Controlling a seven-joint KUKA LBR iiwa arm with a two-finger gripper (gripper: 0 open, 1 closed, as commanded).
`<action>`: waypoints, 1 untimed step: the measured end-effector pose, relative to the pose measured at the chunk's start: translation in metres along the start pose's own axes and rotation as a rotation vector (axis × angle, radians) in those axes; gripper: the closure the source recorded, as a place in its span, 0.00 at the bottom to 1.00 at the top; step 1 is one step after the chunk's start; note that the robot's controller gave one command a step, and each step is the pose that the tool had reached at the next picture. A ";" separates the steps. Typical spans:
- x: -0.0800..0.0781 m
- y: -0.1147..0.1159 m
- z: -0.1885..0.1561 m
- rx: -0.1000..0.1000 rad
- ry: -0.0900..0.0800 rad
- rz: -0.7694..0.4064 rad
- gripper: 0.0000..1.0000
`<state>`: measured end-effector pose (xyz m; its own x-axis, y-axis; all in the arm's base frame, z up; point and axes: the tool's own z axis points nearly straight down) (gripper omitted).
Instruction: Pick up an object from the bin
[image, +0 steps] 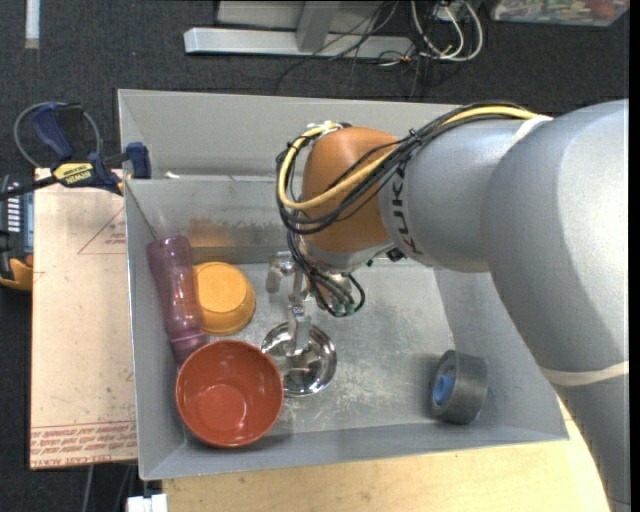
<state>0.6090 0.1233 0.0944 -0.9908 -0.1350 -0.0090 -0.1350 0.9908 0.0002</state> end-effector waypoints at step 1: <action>-0.003 0.002 -0.092 -0.003 -0.009 -0.011 0.00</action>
Offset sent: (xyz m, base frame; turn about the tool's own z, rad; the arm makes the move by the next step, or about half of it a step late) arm -0.0460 0.0286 -0.0244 -0.1533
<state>0.6113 0.1257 0.1861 -0.9892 -0.1454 -0.0180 -0.1455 0.9894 0.0029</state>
